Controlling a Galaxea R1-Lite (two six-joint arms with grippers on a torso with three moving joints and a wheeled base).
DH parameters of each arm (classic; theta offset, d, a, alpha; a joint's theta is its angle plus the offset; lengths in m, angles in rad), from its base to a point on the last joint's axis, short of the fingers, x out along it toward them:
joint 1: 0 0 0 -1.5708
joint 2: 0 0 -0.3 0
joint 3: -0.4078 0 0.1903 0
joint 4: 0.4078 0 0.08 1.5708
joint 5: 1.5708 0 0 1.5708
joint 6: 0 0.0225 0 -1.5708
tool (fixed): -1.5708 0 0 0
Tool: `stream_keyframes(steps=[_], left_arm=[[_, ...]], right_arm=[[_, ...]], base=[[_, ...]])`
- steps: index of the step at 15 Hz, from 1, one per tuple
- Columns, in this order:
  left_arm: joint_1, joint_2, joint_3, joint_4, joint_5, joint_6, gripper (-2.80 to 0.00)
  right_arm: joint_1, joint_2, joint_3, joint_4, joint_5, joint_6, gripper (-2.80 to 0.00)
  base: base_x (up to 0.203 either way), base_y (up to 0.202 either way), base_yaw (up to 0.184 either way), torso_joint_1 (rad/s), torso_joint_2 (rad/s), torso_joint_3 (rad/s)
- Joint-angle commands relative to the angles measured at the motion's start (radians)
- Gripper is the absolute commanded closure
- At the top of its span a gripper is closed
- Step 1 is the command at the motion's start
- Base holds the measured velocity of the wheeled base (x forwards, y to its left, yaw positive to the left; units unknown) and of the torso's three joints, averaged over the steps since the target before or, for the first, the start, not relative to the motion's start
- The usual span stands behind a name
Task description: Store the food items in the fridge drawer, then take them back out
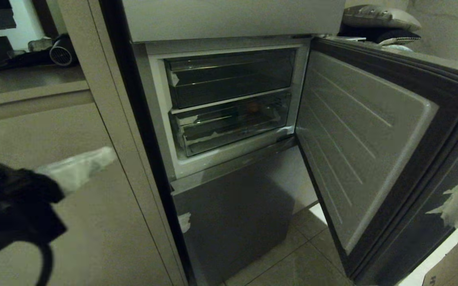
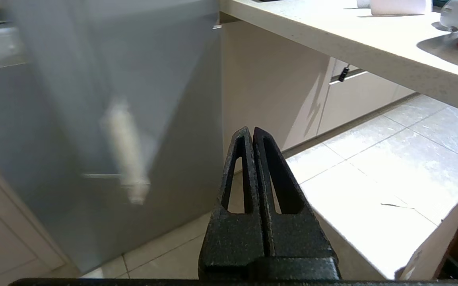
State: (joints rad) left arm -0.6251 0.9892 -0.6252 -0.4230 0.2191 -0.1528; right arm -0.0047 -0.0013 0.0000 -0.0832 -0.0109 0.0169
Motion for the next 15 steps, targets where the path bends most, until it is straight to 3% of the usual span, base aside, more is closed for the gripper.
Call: stream_keyframes(steps=[1,3,5,8,9,11,13,15], left_arm=[[0.255,-0.285,0.043,0.124,0.0,0.007,0.0],[0.445,-0.451,0.082,0.27,-0.006,0.013,0.0],[0.518,-0.586,0.165,0.394,-0.009,0.047,0.0],[0.545,-0.693,0.352,0.469,-0.023,0.17,0.0],[0.548,-0.701,0.408,0.473,-0.063,0.192,0.0],[0.549,-0.707,0.51,0.473,-0.183,0.21,0.0],[0.55,-0.708,0.611,0.449,-0.211,0.203,0.0],[0.565,-0.718,0.621,0.435,-0.215,0.173,0.0]], right_arm=[[0.0,0.0,0.031,-0.001,0.0,0.0,0.0],[0.0,0.0,0.031,-0.001,0.0,0.0,0.0],[0.0,0.0,0.031,-0.001,0.0,0.0,0.0],[0.0,0.0,0.031,-0.001,0.0,0.0,0.0],[0.0,0.0,0.031,-0.001,0.0,0.0,0.0],[0.0,0.0,0.031,-0.001,0.0,0.0,0.0],[0.0,0.0,0.031,-0.001,0.0,0.0,0.0],[0.0,0.0,0.031,-0.001,0.0,0.0,0.0]], base=[[0.0,0.0,0.0,0.0,0.0,0.0],[0.0,0.0,0.0,0.0,0.0,0.0],[0.0,0.0,0.0,0.0,0.0,0.0],[0.0,0.0,0.0,0.0,0.0,0.0],[0.0,0.0,0.0,0.0,0.0,0.0],[0.0,0.0,0.0,0.0,0.0,0.0],[0.0,0.0,0.0,0.0,0.0,0.0],[0.0,0.0,0.0,0.0,0.0,0.0]])
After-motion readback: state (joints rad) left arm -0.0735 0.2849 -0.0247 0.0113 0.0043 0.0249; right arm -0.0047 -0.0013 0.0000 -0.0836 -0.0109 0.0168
